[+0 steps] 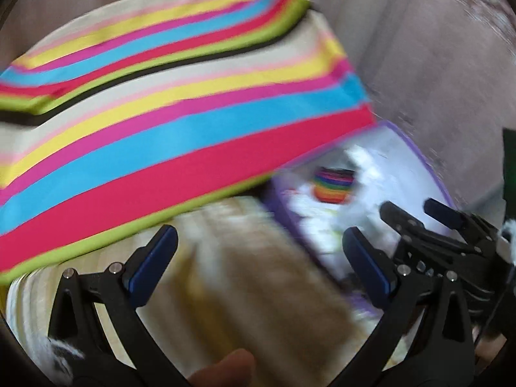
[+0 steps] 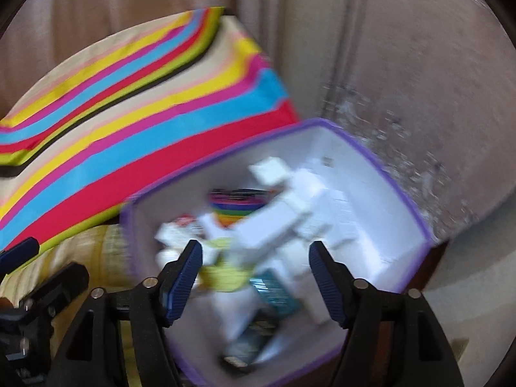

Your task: Organize objects

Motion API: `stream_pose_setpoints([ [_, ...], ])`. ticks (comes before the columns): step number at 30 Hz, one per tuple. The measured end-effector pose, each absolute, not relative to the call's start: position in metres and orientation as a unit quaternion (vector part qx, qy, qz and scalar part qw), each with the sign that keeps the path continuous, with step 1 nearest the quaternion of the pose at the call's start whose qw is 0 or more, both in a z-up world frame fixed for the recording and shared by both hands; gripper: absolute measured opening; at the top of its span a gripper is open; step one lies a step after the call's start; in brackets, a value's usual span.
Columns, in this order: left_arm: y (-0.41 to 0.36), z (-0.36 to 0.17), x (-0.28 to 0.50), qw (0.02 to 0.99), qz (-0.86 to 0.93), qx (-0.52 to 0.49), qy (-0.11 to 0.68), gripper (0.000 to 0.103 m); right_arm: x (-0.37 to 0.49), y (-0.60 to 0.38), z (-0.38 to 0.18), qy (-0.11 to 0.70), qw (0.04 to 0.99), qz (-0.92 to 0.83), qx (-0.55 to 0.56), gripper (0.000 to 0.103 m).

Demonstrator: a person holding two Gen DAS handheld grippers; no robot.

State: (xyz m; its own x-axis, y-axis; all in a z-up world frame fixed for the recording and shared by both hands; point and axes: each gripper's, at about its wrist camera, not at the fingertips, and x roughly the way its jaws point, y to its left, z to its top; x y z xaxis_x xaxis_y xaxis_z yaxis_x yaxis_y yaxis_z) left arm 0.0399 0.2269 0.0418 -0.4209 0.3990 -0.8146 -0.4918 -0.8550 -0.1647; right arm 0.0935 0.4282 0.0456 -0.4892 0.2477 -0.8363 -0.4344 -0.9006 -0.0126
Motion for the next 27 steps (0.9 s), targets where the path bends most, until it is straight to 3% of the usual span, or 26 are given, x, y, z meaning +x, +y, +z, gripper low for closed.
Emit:
stream_pose_setpoints([
  [10, 0.051, 0.030, 0.035, 0.034, 0.868, -0.495, 0.002, 0.103, 0.034, 0.274, 0.031, 0.035, -0.010, 0.864, -0.503, 0.078],
  [13, 0.029, 0.015, 0.030, 0.003, 0.856, -0.517, 0.005, 0.103, 0.023, 0.244, 0.018, 0.010, -0.012, 0.857, -0.515, 0.085],
  [16, 0.023, 0.006, 0.026, 0.006, 0.853, -0.522, -0.002, 0.103, 0.019, 0.236, 0.007, 0.006, 0.015, 0.854, -0.519, 0.103],
  [27, 0.029, 0.002, 0.025, 0.002, 0.850, -0.527, 0.013, 0.103, 0.019, 0.242, 0.004, 0.022, 0.007, 0.852, -0.522, 0.103],
])
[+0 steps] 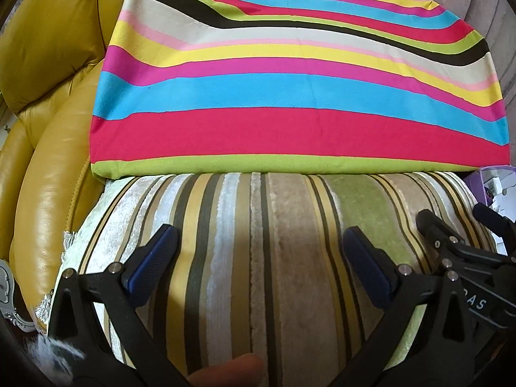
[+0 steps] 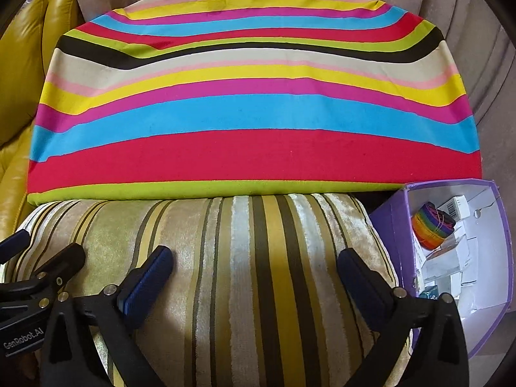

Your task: Organize objects

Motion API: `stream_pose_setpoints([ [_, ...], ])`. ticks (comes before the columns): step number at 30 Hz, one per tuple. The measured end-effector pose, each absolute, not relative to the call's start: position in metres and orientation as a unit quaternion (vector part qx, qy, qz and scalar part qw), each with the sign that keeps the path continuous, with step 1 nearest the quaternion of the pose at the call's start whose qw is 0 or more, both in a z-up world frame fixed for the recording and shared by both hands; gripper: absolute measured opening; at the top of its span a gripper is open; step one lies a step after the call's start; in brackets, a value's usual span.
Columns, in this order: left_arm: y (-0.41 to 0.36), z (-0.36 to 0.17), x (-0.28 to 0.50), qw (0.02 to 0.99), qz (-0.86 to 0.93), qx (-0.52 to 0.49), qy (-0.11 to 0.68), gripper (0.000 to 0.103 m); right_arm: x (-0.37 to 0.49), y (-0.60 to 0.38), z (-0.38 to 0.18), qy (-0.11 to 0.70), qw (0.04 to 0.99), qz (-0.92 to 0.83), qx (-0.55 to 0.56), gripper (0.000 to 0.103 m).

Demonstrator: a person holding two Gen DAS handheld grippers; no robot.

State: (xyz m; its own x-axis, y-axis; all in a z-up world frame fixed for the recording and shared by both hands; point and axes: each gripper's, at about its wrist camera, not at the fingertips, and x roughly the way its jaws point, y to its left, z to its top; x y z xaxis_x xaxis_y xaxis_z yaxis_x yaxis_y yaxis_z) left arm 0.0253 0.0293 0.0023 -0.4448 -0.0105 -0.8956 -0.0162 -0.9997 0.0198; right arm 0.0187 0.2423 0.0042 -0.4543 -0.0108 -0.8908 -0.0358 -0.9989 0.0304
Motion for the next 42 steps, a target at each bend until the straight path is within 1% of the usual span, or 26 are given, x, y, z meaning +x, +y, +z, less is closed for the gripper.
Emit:
stream_pose_setpoints([
  [42, 0.0296, 0.0027, 0.0250, 0.009, 0.853, -0.522, 0.016, 0.103, 0.0178, 0.2460, 0.0067, 0.024, 0.003, 0.850, -0.526, 0.103],
])
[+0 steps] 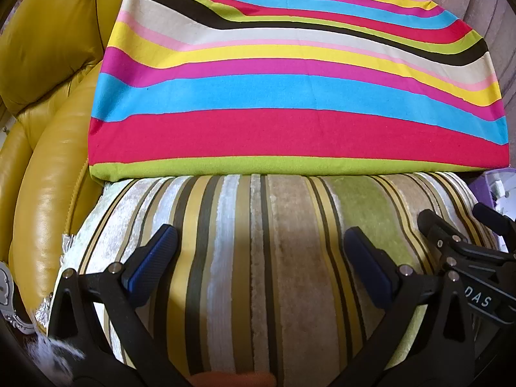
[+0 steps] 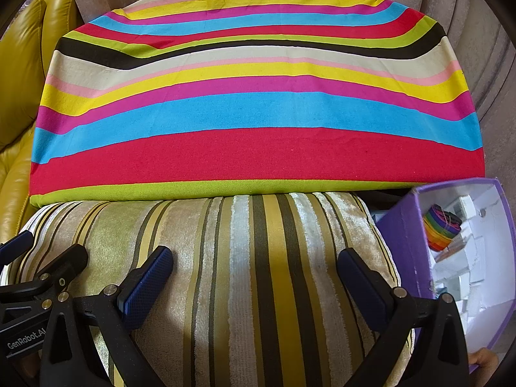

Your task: Organize objects

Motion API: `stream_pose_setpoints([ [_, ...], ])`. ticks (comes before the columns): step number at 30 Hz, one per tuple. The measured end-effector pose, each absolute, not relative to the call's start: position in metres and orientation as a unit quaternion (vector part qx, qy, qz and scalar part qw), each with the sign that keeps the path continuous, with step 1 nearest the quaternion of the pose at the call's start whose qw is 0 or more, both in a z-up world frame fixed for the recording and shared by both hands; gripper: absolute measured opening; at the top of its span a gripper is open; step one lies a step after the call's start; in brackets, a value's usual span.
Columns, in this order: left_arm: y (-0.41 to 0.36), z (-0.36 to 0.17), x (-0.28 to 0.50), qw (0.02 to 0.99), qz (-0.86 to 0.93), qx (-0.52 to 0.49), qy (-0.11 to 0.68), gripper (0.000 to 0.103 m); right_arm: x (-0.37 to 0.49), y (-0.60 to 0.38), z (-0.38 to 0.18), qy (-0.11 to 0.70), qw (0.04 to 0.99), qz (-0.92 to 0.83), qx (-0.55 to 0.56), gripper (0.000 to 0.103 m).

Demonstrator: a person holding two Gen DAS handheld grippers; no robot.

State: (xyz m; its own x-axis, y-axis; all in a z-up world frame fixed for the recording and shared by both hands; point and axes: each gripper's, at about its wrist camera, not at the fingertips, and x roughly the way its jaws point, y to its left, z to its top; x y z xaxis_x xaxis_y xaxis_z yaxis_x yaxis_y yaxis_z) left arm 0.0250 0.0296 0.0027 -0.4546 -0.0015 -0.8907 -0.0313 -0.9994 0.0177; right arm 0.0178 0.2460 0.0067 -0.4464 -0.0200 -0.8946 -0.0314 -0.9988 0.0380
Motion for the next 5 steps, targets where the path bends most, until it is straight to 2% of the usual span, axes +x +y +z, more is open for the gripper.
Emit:
stream_pose_setpoints([
  [5, 0.0294, -0.0007, 0.0255, -0.003, 0.854, -0.521, 0.019, 0.103, 0.0178, 0.2459, 0.0068, 0.022, 0.005, 0.849, -0.527, 0.103],
])
